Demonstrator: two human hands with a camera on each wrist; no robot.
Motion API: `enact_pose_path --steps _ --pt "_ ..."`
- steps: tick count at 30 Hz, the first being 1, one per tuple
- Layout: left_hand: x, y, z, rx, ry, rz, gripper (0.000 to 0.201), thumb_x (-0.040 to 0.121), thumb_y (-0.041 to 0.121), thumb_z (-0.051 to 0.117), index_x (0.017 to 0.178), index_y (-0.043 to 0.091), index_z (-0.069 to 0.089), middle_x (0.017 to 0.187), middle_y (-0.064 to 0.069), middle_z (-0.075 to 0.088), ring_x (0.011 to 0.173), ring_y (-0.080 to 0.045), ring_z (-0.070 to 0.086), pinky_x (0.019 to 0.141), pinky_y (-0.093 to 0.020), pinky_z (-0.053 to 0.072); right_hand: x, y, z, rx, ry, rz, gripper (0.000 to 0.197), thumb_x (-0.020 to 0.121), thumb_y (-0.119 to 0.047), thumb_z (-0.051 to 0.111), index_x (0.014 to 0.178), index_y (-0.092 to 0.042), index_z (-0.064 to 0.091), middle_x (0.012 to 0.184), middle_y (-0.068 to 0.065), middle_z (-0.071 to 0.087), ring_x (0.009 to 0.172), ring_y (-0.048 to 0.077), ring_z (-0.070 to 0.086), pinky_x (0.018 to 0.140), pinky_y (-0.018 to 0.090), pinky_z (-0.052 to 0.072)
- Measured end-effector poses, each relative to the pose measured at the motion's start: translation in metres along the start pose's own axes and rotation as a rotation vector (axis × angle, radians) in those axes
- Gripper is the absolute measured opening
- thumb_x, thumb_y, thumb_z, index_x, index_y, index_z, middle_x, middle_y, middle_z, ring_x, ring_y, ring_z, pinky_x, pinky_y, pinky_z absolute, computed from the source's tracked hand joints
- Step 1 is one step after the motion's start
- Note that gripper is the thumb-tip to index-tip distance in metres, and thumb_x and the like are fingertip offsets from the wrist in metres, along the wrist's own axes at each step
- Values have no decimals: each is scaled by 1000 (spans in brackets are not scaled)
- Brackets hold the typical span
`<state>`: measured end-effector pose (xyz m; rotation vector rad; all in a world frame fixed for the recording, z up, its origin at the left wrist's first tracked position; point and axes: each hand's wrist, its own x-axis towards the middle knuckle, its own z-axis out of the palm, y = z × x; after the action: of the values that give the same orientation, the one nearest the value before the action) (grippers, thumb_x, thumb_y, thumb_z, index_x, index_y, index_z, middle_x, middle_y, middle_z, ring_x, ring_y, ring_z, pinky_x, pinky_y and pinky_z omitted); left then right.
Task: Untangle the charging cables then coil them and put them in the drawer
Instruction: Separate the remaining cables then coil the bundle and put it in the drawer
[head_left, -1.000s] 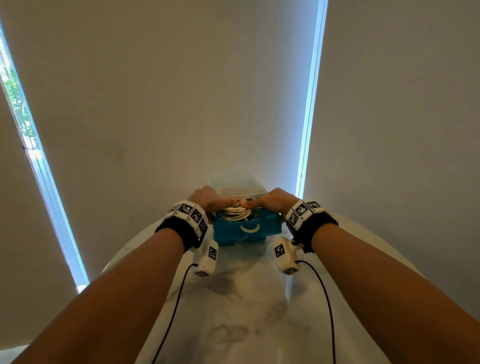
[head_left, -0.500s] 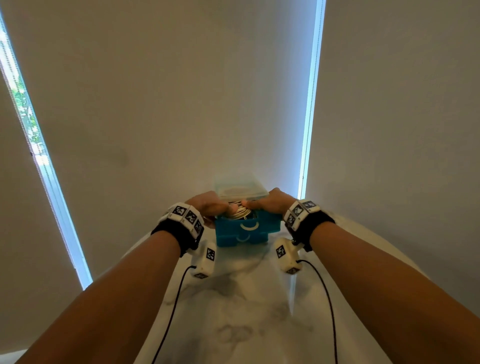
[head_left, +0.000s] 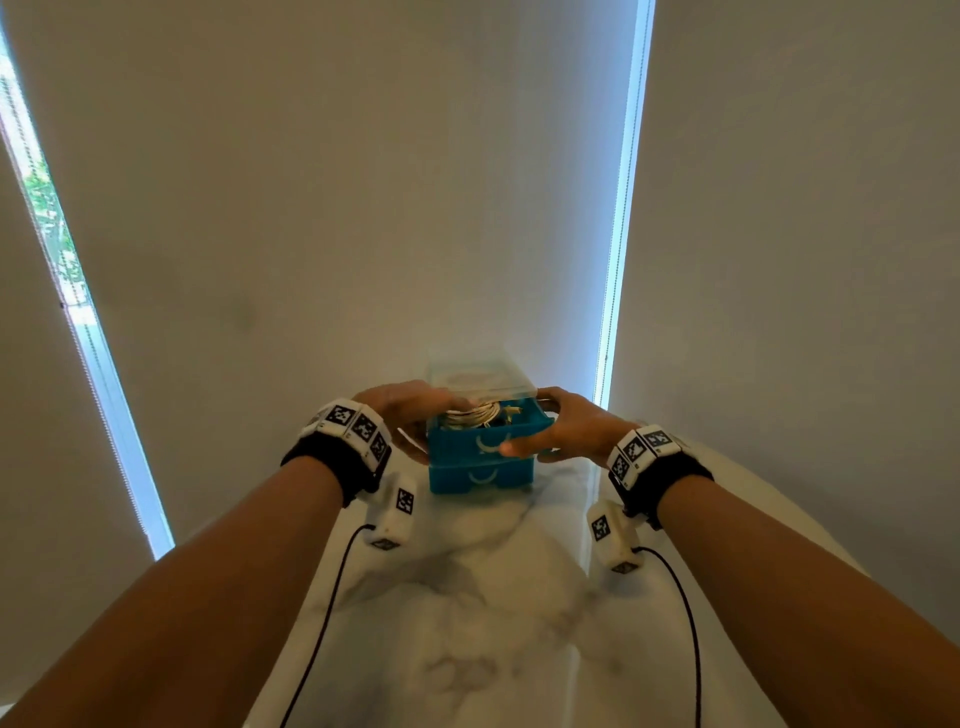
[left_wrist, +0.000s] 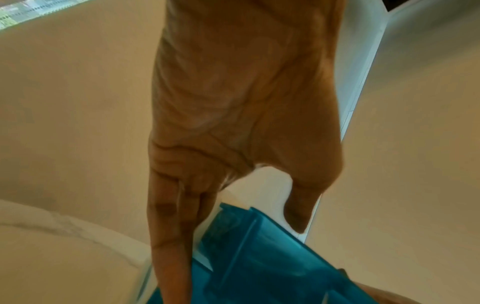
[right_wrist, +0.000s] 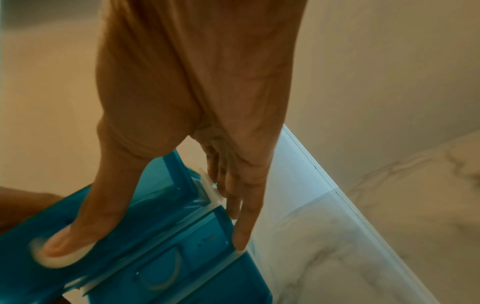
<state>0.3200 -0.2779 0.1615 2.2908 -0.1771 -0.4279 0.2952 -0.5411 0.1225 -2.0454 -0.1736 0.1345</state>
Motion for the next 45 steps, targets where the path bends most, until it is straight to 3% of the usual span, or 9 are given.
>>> enact_pose_path --steps 8,12,17,23,26,30,35,38,45 --pt "11 1 3 120 97 -6 74 80 73 77 121 13 69 113 -6 77 98 -23 76 85 -38 66 0 -5 3 -7 20 19 100 77 -28 97 158 -19 39 151 3 52 133 29 61 105 54 59" --pt "10 4 10 242 226 20 68 73 78 80 96 16 63 90 -2 73 76 -18 76 59 -27 59 -7 -14 4 23 -15 43 80 82 -30 93 147 -19 48 142 2 56 130 27 60 108 53 57" --pt "22 8 11 391 252 -15 131 18 106 66 108 12 68 99 -9 78 84 -29 79 84 -43 67 3 -29 13 -46 -3 99 75 86 -53 85 142 -14 52 141 8 63 130 29 60 106 53 58" --pt "19 4 11 441 345 -59 105 43 103 70 96 13 73 84 -3 80 76 -23 80 84 -41 67 17 -44 24 -163 74 196 106 58 -61 93 136 -5 47 130 11 63 116 31 68 87 46 67" --pt "6 7 13 408 298 -27 121 24 111 61 97 15 68 84 -3 79 74 -21 80 80 -38 67 27 -38 15 -227 147 172 60 80 -45 84 120 -4 66 122 17 73 110 31 74 94 48 66" --pt "1 6 7 260 190 10 87 70 91 68 105 12 69 94 -5 80 75 -20 81 61 -28 62 20 -32 13 -123 196 164 13 98 -17 74 106 -12 66 116 14 70 115 30 71 98 50 64" --pt "-3 -3 1 327 211 94 141 66 104 52 165 8 21 161 -16 49 135 -33 60 111 -49 53 0 -22 -3 219 -77 121 56 93 -42 80 139 -17 61 139 9 66 123 28 67 94 41 65" --pt "-9 -14 1 381 41 214 143 69 86 75 170 21 -2 174 -11 29 152 -31 41 125 -41 34 -4 -2 -14 85 -205 19 83 86 -39 88 157 -29 46 151 -2 59 134 22 62 98 36 60" --pt "18 -38 6 392 405 377 99 64 71 92 137 25 42 115 2 72 92 -15 69 77 -34 56 32 23 2 -77 266 -111 73 71 -48 97 129 -23 60 125 -6 69 112 19 71 95 43 63"
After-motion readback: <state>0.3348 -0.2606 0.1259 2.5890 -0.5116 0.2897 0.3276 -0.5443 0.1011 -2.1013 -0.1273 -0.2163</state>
